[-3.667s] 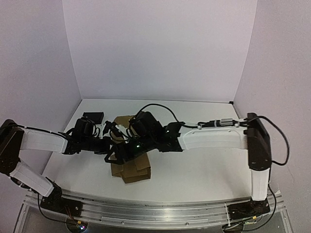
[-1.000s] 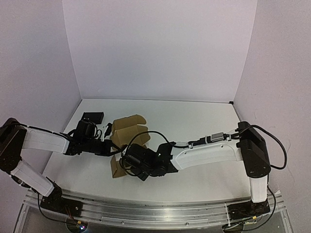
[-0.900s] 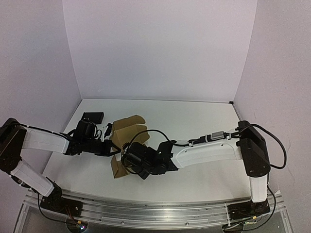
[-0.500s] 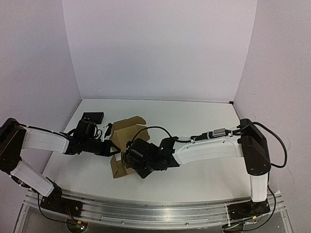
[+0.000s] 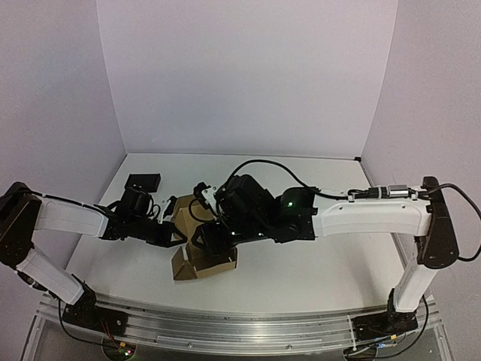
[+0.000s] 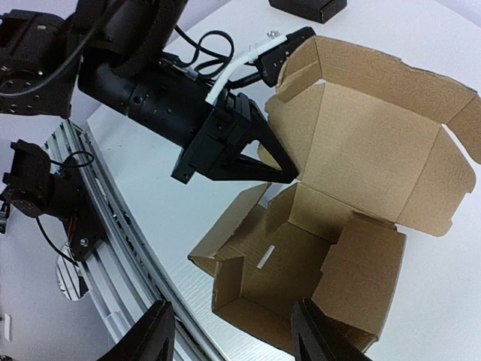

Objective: Fold the paper box

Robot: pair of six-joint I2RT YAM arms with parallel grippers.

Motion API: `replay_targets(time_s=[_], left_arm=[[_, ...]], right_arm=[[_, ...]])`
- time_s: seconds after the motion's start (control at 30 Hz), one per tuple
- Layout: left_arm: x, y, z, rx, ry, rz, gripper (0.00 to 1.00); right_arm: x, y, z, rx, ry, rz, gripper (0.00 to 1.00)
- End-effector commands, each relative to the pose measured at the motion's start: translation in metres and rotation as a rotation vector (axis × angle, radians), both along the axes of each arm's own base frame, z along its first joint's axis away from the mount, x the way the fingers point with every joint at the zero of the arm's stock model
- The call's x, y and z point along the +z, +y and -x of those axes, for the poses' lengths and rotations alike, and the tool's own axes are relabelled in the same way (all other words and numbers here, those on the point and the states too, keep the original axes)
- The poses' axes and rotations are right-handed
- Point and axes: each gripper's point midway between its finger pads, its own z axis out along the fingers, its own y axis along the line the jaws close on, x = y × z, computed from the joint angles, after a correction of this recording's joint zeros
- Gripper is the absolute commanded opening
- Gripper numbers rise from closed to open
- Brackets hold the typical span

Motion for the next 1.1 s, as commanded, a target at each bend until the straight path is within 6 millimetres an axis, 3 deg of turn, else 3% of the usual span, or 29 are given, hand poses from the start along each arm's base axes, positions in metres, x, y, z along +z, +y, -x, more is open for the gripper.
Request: replay_targets(time_s=[0.0,0.13,0.27,0.37,0.47,0.6,0.67,0.73,0.87,0.97,1.07], left_arm=[[0.008,-0.005,-0.001,-0.026,-0.013,0.014,0.00],[0.007,-0.005,0.001,-0.030,-0.011,0.012,0.00],[0.011,-0.006,-0.001,-0.031,-0.027,0.017,0.00],[0.013,-0.007,-0.002,-0.034,-0.031,0.024,0.00],[0.013,-0.008,-0.001,-0.041,-0.027,0.032,0.00],[0.017,-0.010,-0.002,-0.049,-0.038,0.037,0.00],[0.019,-0.010,-0.003,-0.053,-0.050,0.035,0.00],[0.020,-0.011,-0.004,-0.057,-0.057,0.035,0.00],[0.020,-0.012,-0.003,-0.062,-0.054,0.031,0.00],[0.020,-0.012,-0.004,-0.061,-0.057,0.025,0.00],[0.021,-0.012,-0.004,-0.062,-0.058,0.025,0.00]], right_arm=[[-0.006,-0.011,-0.003,-0.071,0.038,-0.018,0.54],[-0.024,-0.049,-0.014,-0.223,0.016,0.028,0.62],[-0.048,-0.079,-0.009,-0.289,0.052,0.065,0.62],[-0.057,-0.087,-0.004,-0.316,0.106,0.055,0.57],[-0.054,-0.080,-0.004,-0.291,0.115,0.031,0.51],[-0.040,-0.084,-0.014,-0.314,0.078,0.011,0.50],[-0.032,-0.085,-0.021,-0.307,0.014,0.029,0.56],[-0.021,-0.082,-0.029,-0.288,-0.063,0.073,0.67],[-0.013,-0.055,-0.029,-0.019,-0.313,0.302,0.76],[-0.033,-0.032,-0.017,0.241,-0.436,0.523,0.83],[-0.051,-0.020,-0.015,0.368,-0.523,0.713,0.89]])
